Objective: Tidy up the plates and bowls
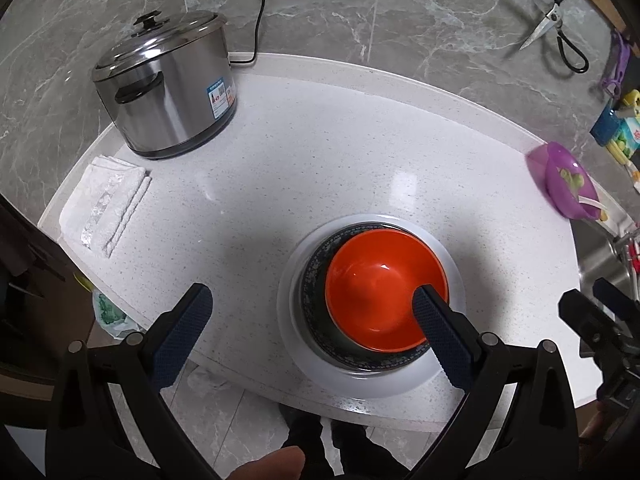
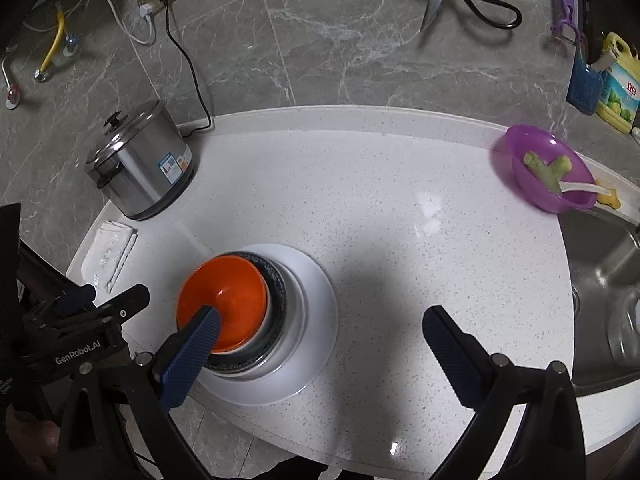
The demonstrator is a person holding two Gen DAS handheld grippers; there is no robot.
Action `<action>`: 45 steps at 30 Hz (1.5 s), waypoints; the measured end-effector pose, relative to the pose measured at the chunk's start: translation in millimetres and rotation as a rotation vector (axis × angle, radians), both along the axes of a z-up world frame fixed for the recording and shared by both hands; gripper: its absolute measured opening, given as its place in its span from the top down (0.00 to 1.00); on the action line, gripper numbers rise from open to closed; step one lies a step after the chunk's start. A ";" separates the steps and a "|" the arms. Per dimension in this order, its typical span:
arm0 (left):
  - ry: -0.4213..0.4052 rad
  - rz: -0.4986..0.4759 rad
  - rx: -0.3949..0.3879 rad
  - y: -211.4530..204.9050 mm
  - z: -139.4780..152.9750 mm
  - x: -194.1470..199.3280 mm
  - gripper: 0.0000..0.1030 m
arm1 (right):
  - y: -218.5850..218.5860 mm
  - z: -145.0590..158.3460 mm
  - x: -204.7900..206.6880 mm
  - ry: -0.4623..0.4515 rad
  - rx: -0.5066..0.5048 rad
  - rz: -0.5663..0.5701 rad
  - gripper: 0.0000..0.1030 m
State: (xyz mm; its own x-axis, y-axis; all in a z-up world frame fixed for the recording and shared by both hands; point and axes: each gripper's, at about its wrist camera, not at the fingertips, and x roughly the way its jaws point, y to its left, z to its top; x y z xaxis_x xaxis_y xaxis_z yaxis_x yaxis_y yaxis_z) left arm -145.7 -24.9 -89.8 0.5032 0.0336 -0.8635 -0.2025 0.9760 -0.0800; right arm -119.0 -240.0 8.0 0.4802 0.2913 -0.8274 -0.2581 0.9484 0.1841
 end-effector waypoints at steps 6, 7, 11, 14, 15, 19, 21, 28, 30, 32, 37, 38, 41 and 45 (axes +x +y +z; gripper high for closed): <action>-0.011 -0.012 0.008 0.5 4.5 -5.4 0.02 | 5.5 -5.8 -1.7 0.018 -0.021 -0.021 0.00; -0.014 -0.013 0.013 0.9 5.9 -6.6 0.02 | 6.7 -6.5 -1.8 0.020 -0.025 -0.020 0.00; -0.026 -0.014 0.018 3.5 10.8 -9.6 0.02 | 12.5 -8.3 -1.6 0.021 -0.049 -0.020 0.00; -0.033 -0.017 0.024 5.8 14.4 -10.3 0.02 | 17.0 -8.0 -2.0 0.008 -0.081 -0.020 0.00; -0.034 -0.020 0.025 6.2 15.4 -10.1 0.02 | 17.7 -8.0 -1.9 0.007 -0.084 -0.019 0.00; -0.039 -0.030 0.027 6.5 19.5 -8.5 0.02 | 19.0 -7.3 -1.6 0.003 -0.087 -0.019 0.00; -0.043 -0.036 0.030 6.1 21.2 -7.5 0.02 | 19.1 -7.8 -0.8 0.003 -0.087 -0.020 0.00; -0.044 -0.051 0.027 4.2 22.3 -2.7 0.02 | 18.7 -7.3 0.4 0.006 -0.091 -0.030 0.00; -0.042 -0.055 0.027 2.5 21.9 -1.9 0.02 | 19.0 -8.1 0.7 0.010 -0.093 -0.029 0.00; -0.041 -0.059 0.027 0.9 21.4 -0.3 0.02 | 19.5 -8.6 0.8 0.014 -0.093 -0.030 0.00; -0.041 -0.060 0.027 -0.5 20.8 1.2 0.02 | 20.2 -8.5 0.5 0.013 -0.093 -0.031 0.00; -0.042 -0.059 0.027 -1.0 20.7 1.5 0.02 | 20.3 -8.4 0.5 0.012 -0.093 -0.032 0.00; -0.043 -0.060 0.028 -1.9 20.6 2.9 0.02 | 20.1 -8.3 1.3 0.011 -0.093 -0.033 0.00; -0.044 -0.061 0.029 -3.8 21.0 4.8 0.02 | 19.3 -7.9 2.6 0.011 -0.094 -0.036 0.00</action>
State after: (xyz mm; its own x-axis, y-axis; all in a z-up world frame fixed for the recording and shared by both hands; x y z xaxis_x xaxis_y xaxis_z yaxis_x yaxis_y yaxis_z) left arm -140.9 -28.6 -68.8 0.5422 0.0265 -0.8398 -0.1399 0.9884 -0.0591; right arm -116.4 -220.7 0.1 0.4795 0.1947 -0.8556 -0.2224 0.9702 0.0961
